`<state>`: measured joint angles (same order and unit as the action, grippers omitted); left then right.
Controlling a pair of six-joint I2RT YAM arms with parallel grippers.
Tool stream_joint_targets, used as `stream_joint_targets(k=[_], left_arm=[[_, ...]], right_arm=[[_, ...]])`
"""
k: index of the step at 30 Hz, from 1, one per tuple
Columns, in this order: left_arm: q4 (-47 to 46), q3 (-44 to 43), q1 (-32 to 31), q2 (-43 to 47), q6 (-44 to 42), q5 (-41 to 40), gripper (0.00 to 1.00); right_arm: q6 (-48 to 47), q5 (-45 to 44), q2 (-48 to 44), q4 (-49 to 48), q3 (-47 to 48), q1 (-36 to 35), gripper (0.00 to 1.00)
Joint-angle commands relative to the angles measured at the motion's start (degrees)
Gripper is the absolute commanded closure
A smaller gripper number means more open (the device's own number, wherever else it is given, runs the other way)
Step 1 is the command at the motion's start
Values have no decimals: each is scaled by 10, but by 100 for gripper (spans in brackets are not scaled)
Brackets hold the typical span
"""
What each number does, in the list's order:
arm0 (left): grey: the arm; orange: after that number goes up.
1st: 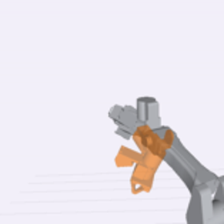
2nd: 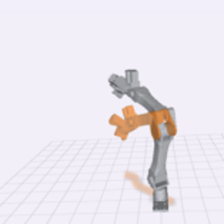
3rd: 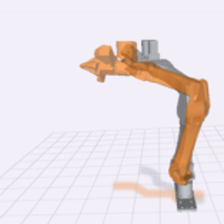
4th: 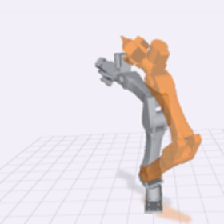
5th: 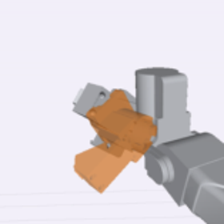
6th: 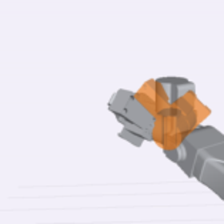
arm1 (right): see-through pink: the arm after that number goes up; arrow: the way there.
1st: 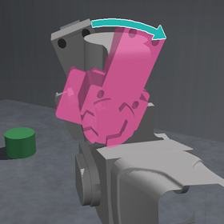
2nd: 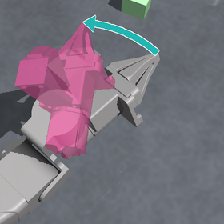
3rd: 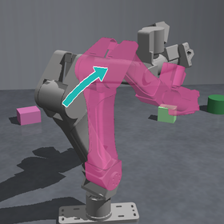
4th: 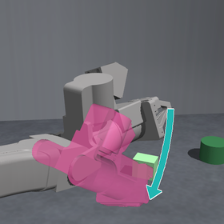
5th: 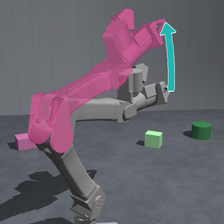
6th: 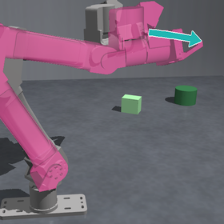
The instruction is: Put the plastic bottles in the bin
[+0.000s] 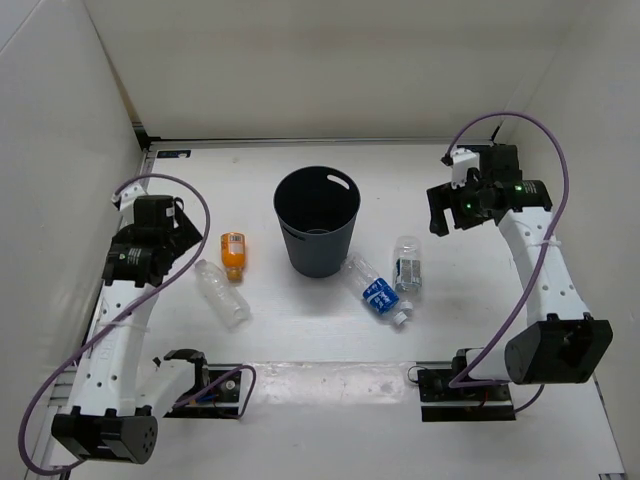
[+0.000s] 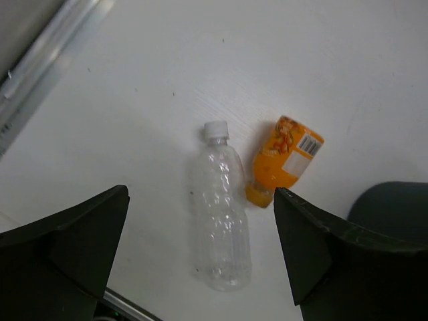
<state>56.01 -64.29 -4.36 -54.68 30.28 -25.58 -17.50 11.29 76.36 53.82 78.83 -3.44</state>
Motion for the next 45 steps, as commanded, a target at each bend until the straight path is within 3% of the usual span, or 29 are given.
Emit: stream_joint_targets(k=[1, 3, 5, 9, 16, 22, 33, 41, 43, 44, 45], left_arm=[[47, 33, 3, 6, 120, 59, 0], [39, 62, -1, 18, 144, 67, 0], [35, 89, -3, 19, 174, 84, 0], [44, 92, -17, -9, 188, 76, 0], [54, 81, -24, -59, 187, 65, 0], [63, 63, -28, -87, 174, 59, 0], [94, 38, -30, -118, 156, 55, 0], [108, 26, -28, -126, 145, 48, 0], [114, 21, -28, -132, 144, 48, 0], [114, 19, -28, -142, 143, 50, 0], [114, 18, -28, -146, 142, 52, 0]], right_arm=[[42, -51, -10, -28, 1, -20, 10], [48, -141, -1, -28, 3, -41, 10], [45, -162, 41, 9, 25, -60, 10], [32, -31, 92, 74, 65, 5, 10], [26, -14, 180, 127, 86, 21, 10], [14, 87, 230, 160, 113, 19, 10], [42, 102, 366, 189, 127, -54, 10], [83, 46, 440, 217, 143, -88, 10], [97, 11, 462, 243, 168, -101, 18], [98, 9, 463, 243, 169, -103, 34], [98, 11, 460, 243, 168, -103, 43]])
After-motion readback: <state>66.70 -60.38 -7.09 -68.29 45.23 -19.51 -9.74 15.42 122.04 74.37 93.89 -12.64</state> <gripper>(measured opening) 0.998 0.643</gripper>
